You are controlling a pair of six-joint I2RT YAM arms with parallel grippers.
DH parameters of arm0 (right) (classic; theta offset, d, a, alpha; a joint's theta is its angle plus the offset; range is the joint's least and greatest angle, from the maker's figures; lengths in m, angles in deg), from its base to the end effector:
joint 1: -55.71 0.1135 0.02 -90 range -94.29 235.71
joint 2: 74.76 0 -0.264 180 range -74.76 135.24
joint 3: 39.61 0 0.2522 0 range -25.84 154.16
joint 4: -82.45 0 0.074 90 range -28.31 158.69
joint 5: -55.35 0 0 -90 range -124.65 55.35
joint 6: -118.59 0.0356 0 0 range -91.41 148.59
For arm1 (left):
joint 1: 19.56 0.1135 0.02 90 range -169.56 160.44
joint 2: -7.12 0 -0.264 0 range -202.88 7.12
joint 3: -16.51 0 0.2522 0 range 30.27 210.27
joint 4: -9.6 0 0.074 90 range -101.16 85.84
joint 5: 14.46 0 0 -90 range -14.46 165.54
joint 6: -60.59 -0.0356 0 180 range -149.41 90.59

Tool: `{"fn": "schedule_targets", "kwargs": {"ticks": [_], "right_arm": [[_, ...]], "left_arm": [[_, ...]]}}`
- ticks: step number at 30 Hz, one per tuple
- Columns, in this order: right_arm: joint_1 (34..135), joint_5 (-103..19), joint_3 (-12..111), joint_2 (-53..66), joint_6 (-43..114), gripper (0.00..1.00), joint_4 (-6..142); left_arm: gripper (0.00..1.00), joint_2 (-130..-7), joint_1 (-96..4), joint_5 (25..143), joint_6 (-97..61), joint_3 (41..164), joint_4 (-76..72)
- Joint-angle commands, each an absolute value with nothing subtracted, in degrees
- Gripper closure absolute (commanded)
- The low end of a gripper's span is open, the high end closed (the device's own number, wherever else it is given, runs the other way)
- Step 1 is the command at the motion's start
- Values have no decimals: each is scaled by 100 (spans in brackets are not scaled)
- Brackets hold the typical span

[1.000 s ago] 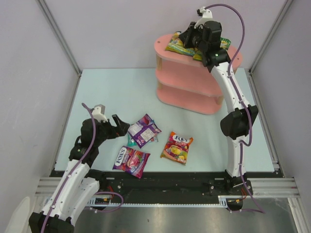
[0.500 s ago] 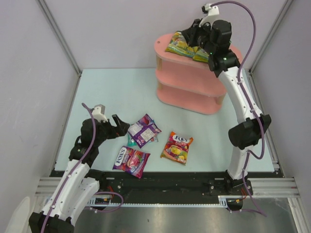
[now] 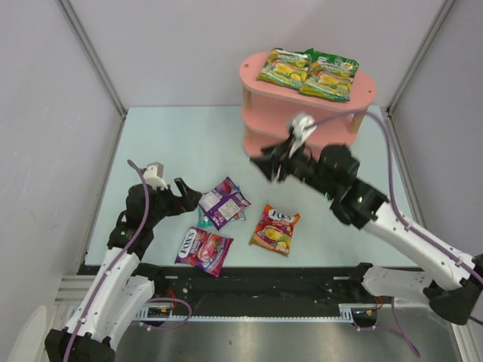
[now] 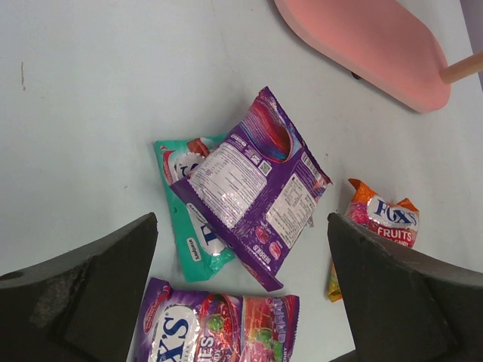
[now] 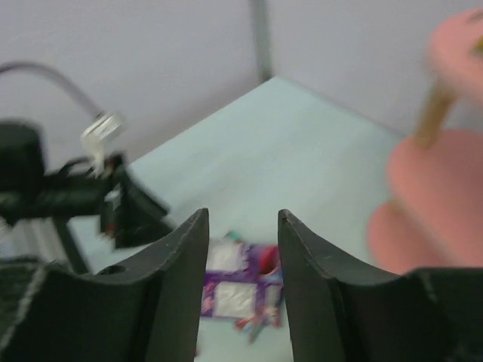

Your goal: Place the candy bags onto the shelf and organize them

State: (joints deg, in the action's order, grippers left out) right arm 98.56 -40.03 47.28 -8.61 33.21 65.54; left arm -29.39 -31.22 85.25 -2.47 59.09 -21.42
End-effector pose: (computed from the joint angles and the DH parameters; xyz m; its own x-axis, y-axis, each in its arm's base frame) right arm 0.1871 0.1781 0.4516 -0.0112 0.0989 -0.9950 -0.7472 0.6605 0.0741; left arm 0.1530 -0.0377 0.2512 -0.5264 -0.3473 -0.7761 0.1239 0.8716 -0.4742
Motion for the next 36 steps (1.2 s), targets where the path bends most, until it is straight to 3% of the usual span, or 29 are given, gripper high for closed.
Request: {"fn": "schedule_targets", "kwargs": {"ticks": [1, 5, 10, 16, 25, 36], "right_arm": [[11340, -2512, 3052, -1821, 3719, 51, 6711], [12082, -1339, 1970, -2289, 5042, 45, 6361], [12084, -1408, 1056, -2334, 5706, 38, 6324], [11715, -1030, 958, -2220, 6277, 31, 5807], [10635, -1522, 958, -1719, 7085, 27, 5034], [10923, -1189, 826, -1859, 8235, 14, 4049]], "left_arm": [[0, -2935, -3133, 8635, -251, 5980, -2016], [0, -2926, -3133, 8582, -216, 6007, -2006], [0, -2953, -3133, 8591, -225, 6147, -2077], [0, -2865, -3133, 8494, -331, 6095, -2270], [0, -2838, -3151, 8635, -181, 5831, -2016], [0, -2865, -3195, 8679, -181, 5831, -2024]]}}
